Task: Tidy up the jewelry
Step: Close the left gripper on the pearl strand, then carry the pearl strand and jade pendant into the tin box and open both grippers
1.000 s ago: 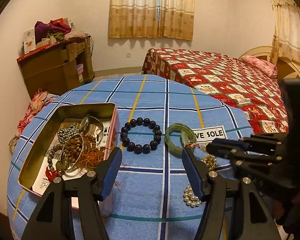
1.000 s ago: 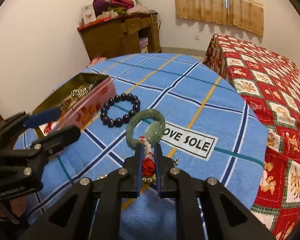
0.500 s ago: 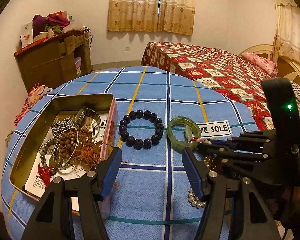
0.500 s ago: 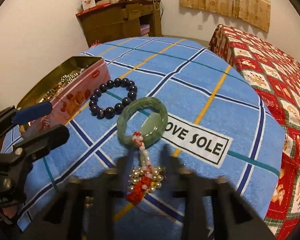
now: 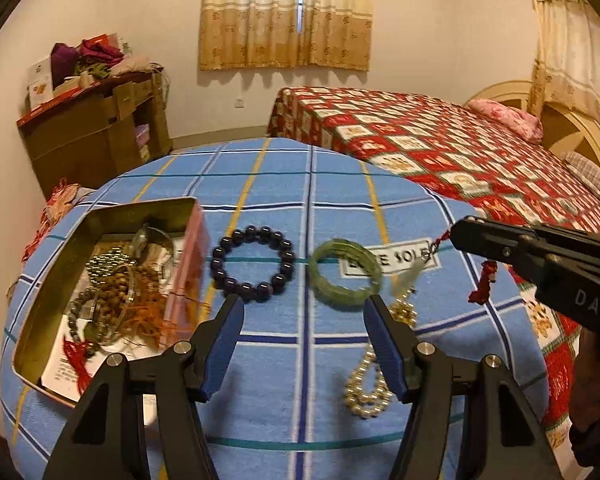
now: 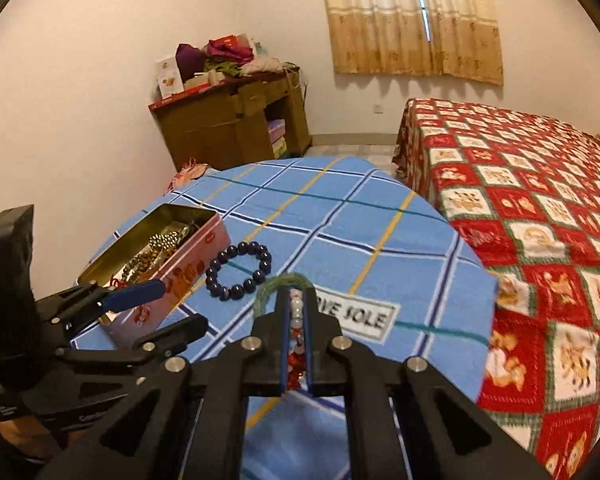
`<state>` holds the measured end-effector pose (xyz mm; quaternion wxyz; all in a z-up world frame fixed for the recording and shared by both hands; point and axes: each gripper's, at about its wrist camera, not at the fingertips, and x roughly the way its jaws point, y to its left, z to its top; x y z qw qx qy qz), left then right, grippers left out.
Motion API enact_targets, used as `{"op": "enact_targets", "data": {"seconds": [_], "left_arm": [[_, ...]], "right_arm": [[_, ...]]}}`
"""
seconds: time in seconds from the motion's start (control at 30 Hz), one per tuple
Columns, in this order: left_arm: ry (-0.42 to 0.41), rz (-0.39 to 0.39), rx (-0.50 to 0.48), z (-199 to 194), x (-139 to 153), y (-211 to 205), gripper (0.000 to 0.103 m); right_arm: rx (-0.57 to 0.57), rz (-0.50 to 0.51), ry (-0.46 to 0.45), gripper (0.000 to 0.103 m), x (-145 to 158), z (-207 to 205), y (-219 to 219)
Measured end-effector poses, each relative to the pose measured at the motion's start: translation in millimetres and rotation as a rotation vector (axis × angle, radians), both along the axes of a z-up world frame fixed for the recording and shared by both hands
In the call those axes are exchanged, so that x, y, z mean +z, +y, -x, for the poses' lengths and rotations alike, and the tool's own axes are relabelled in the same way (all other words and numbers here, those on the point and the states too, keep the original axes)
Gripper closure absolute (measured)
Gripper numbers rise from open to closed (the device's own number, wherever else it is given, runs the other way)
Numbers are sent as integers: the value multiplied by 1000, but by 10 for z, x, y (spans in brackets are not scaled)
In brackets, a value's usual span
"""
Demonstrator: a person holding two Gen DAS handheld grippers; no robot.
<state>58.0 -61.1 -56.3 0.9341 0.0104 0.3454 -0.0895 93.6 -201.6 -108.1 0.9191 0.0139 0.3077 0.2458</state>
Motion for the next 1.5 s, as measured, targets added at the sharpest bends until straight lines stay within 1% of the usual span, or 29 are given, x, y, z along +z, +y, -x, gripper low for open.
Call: {"op": "enact_targets", "data": {"seconds": [0.13,0.3,0.4,0.43,0.47,0.5,0.6,0.67,0.73,0.77,0.8,0.83,0.87,1.0,1.1,1.13,1.17,1.23,1.4,1.5], "left_arm": [[12,-6,-37,-1,-55,-118,40],[64,13,-85,-64,-144,-221,41],[106,36,-103,-102,-193,-229,48],[129,43,-112,-129,-223,-231,52],[148,47,-115,-148,-248,-234,58],[169,52,-115,-174,-274,-231,60],[219,73,-125,-230,-347,-228,63],[222,88,-141,-212,-351,-227,63],[225,85,-158,-200,-360,-259,63],[226,85,-164,-198,-357,-261,65],[227,84,-169,-197,-358,-267,70],[230,89,-178,-198,-361,-271,86],[238,100,-191,-205,-368,-272,89],[225,115,-188,-188,-338,-231,90],[189,125,-167,-139,-278,-160,91],[177,129,-159,-111,-253,-133,93],[170,137,-154,-103,-234,-107,98],[161,161,-147,-84,-177,-41,98],[119,148,-140,-46,-67,9,98],[108,161,-133,-31,-30,41,98]], "right_arm": [[-22,8,20,95,-102,93,-95],[-37,13,65,95,-268,103,-162],[-38,13,79,95,-327,114,-178],[-38,12,81,95,-331,129,-168],[-34,13,80,95,-331,132,-156],[-32,13,78,95,-334,152,-151],[-24,15,77,95,-337,164,-123],[-23,15,83,95,-359,164,-115],[-23,17,86,95,-374,162,-111],[-22,17,87,95,-377,164,-106],[-21,18,86,95,-378,169,-97],[-19,18,85,95,-375,176,-92],[-17,18,83,95,-372,184,-85],[-13,17,76,95,-348,204,-72],[-14,12,69,95,-321,213,-73],[-14,10,66,95,-309,215,-73],[-14,8,64,95,-296,219,-73],[-12,3,57,95,-265,228,-75],[-5,-2,42,95,-192,253,-40],[-3,-3,34,95,-153,262,-27]]}}
